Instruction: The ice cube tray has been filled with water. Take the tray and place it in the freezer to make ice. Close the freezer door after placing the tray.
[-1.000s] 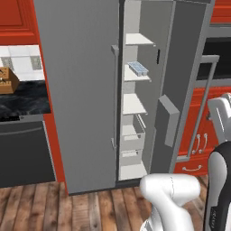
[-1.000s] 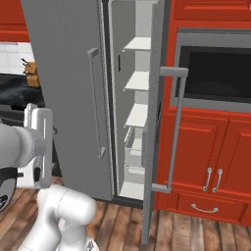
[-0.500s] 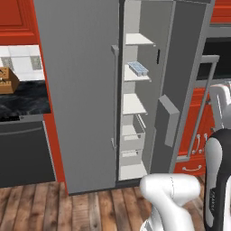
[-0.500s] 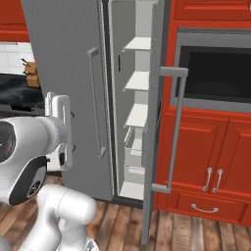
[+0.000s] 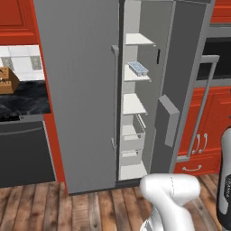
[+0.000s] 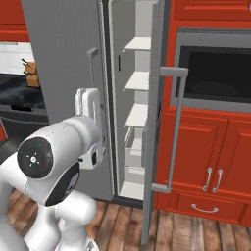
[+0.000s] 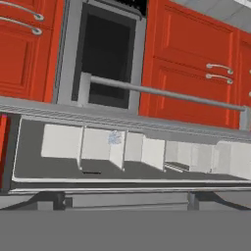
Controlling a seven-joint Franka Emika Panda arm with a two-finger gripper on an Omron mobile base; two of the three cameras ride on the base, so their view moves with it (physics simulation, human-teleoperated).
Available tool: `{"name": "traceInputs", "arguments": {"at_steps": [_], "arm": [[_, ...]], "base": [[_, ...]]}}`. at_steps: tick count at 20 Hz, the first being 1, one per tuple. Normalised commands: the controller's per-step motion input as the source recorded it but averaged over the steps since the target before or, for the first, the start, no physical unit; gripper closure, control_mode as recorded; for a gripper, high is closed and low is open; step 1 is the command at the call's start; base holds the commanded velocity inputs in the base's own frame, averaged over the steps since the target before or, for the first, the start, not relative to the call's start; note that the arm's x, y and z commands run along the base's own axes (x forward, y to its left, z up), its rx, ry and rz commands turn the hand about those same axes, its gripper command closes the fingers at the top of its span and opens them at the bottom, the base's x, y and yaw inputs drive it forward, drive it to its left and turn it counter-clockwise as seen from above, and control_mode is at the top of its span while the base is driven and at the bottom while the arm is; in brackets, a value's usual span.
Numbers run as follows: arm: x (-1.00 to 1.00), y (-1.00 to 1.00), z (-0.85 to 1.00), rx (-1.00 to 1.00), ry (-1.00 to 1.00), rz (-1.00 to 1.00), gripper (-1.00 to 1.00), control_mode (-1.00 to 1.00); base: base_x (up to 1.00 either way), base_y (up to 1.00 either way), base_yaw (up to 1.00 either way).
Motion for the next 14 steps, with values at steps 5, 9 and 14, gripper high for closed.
{"name": "traceInputs", "arguments": {"at_steps": [5, 9, 14], "arm": [[0.01, -0.84, 0.45, 0.11, 0.19, -0.14, -1.0, -1.0], [0.11, -0.98, 0.3, 0.13, 0.17, -0.03, -1.0, -1.0], [0.47, -0.61, 0.02, 0.07, -0.03, 0.0, -1.0, -1.0]], "base": [[0.0, 0.0, 0.0], [0.0, 0.0, 0.0], [0.0, 0.0, 0.0]]}}
